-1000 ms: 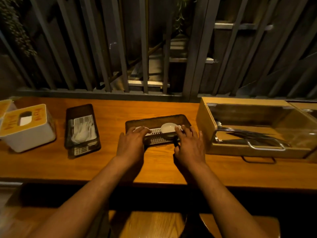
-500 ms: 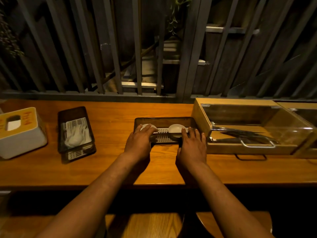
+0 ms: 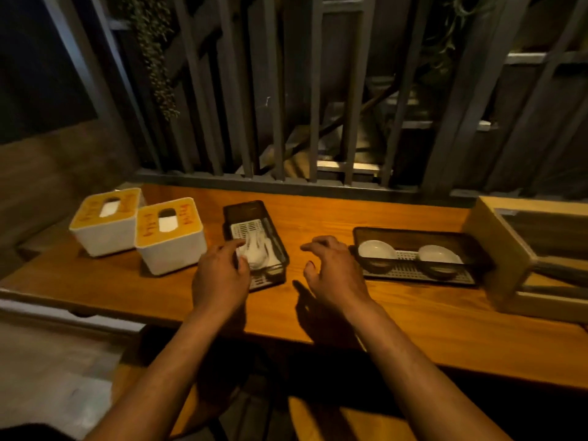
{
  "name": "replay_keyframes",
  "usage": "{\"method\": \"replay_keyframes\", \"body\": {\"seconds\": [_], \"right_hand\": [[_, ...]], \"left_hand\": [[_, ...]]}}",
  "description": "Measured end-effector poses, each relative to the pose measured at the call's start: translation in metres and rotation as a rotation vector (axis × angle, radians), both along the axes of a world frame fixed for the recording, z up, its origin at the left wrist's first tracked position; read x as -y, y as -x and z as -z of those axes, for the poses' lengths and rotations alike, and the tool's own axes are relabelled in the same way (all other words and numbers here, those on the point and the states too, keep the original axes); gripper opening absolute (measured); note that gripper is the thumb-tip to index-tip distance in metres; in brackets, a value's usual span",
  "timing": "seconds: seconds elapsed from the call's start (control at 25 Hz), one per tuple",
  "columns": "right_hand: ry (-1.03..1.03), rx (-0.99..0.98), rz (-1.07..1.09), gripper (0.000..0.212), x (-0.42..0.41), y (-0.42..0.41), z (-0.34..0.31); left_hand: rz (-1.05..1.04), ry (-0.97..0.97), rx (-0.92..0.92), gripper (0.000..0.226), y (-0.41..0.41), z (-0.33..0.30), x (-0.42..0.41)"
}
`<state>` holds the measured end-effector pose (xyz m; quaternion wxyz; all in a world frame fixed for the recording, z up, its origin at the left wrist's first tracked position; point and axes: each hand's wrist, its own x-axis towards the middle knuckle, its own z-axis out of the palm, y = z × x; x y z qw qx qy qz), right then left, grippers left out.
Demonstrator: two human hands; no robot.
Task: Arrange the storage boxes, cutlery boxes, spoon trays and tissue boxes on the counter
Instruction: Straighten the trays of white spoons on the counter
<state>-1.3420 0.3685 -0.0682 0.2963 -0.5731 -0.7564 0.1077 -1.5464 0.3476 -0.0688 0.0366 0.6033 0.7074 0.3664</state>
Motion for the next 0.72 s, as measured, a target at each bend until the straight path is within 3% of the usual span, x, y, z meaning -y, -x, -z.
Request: {"method": "replay_keyframes", "body": {"seconds": [0.2, 0.36, 0.52, 0.72], "right_hand": [[0.066, 0.068, 0.057, 0.043, -0.011, 0.097, 0.013], [0.053, 0.263, 0.279, 0.068, 0.002, 0.123, 0.023], [0.125, 0.307, 0.399, 0.063, -0.006, 0.099, 0.004], [0.242, 0.342, 0.312, 0.052, -0.017, 0.042, -0.018]], "left_hand": [[0.113, 0.129, 0.118, 0.041, 0.055, 0.016, -0.025], [0.265, 0.133, 0.083, 0.045, 0.089, 0.021, -0.048], [0.429, 0.084, -0.075, 0.053, 0.099, 0.011, -0.070], [0.453, 0.127, -0.396, 0.059, 0.088, 0.007, -0.093]]}}
